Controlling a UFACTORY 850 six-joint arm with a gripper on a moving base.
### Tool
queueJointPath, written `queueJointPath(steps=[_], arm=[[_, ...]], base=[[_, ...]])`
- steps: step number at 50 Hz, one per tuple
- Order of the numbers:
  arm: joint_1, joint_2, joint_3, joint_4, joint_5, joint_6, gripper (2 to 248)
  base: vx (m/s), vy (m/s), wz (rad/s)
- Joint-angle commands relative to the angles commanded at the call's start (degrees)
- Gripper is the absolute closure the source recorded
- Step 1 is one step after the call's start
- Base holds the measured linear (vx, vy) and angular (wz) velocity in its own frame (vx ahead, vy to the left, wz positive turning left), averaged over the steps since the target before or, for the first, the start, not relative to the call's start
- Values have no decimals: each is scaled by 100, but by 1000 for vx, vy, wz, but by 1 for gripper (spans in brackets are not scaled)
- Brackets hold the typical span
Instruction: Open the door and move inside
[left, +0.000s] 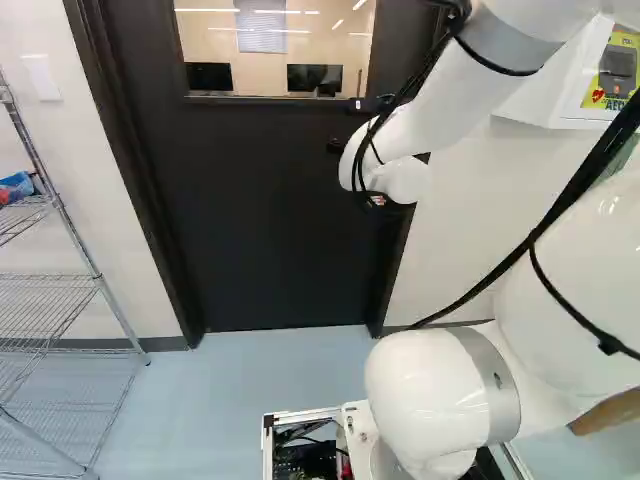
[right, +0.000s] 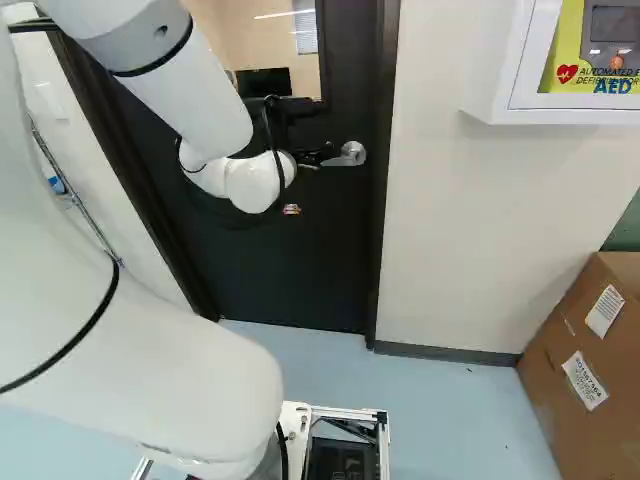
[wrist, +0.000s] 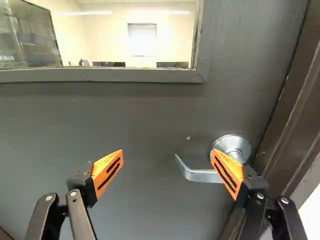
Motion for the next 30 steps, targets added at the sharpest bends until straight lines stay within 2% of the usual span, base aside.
queueJointPath(steps=[30], arm=[[-196,-316,-337,0,0,0,3]], base=[[0,0,0]])
